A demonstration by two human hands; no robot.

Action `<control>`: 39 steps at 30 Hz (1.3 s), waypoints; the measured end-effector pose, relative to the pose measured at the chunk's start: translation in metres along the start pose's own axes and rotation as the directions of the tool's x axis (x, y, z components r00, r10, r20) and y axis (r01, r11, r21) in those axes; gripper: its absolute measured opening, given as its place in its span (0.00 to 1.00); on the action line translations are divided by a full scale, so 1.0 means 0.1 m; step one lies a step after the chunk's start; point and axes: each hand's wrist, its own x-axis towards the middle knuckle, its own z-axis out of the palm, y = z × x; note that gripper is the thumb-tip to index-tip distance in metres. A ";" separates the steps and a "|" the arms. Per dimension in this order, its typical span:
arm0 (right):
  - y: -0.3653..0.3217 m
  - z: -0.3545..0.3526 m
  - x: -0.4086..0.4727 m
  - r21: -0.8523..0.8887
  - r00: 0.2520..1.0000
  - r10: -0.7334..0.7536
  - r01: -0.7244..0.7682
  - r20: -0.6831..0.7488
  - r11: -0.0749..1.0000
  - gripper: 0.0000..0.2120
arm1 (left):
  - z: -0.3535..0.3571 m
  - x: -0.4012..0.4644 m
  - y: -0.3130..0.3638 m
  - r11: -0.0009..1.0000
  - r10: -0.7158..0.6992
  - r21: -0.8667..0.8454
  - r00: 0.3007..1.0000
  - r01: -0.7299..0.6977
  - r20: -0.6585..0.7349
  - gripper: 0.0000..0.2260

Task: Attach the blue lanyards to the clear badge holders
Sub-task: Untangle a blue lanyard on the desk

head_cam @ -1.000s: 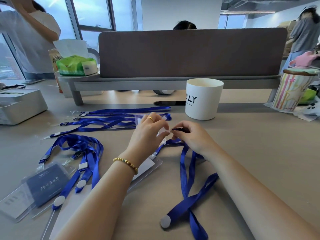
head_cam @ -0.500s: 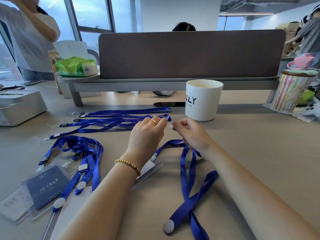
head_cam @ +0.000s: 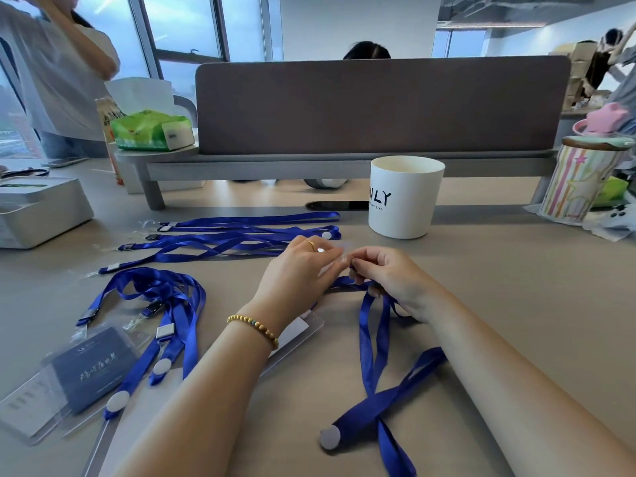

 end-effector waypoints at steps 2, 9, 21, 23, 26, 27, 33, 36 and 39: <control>0.01 0.01 0.01 -0.037 1.000 0.009 -0.009 0.014 0.999 0.08 | 0.00 0.01 -0.04 1.000 -0.021 -0.016 1.000 0.021 0.012 0.16; 0.05 0.03 0.07 -0.021 0.993 -0.055 0.053 -0.102 0.998 0.09 | 0.03 0.02 -0.01 0.992 -0.062 -0.112 0.994 0.051 -0.095 0.10; 0.14 0.08 0.10 -0.167 0.972 -0.211 0.193 -0.102 0.967 0.11 | 0.07 0.02 0.07 0.862 -0.310 -0.414 0.950 0.293 0.025 0.10; 0.14 0.09 0.10 -0.159 0.972 -0.216 0.198 -0.099 0.967 0.12 | 0.08 0.02 0.07 0.810 -0.351 -0.483 0.935 0.332 0.053 0.10; 0.15 0.09 0.10 -0.146 0.972 -0.216 0.201 -0.096 0.969 0.13 | 0.09 0.03 0.06 0.752 -0.384 -0.549 0.919 0.366 0.087 0.09; 0.15 0.09 0.10 -0.138 0.972 -0.215 0.201 -0.096 0.970 0.14 | 0.09 0.03 0.06 0.739 -0.388 -0.561 0.917 0.372 0.096 0.09; 0.14 0.10 0.10 -0.131 0.970 -0.225 0.212 -0.092 0.968 0.15 | 0.10 0.03 0.04 0.746 -0.362 -0.572 0.928 0.341 0.081 0.07; 0.14 0.11 0.10 -0.156 0.973 -0.219 0.206 -0.071 0.966 0.13 | 0.15 0.03 0.04 0.821 -0.341 -0.481 0.940 0.308 0.020 0.07; 0.15 0.11 0.11 -0.188 0.977 -0.206 0.193 -0.056 0.963 0.12 | 0.17 0.03 0.03 0.892 -0.281 -0.360 0.959 0.275 0.036 0.07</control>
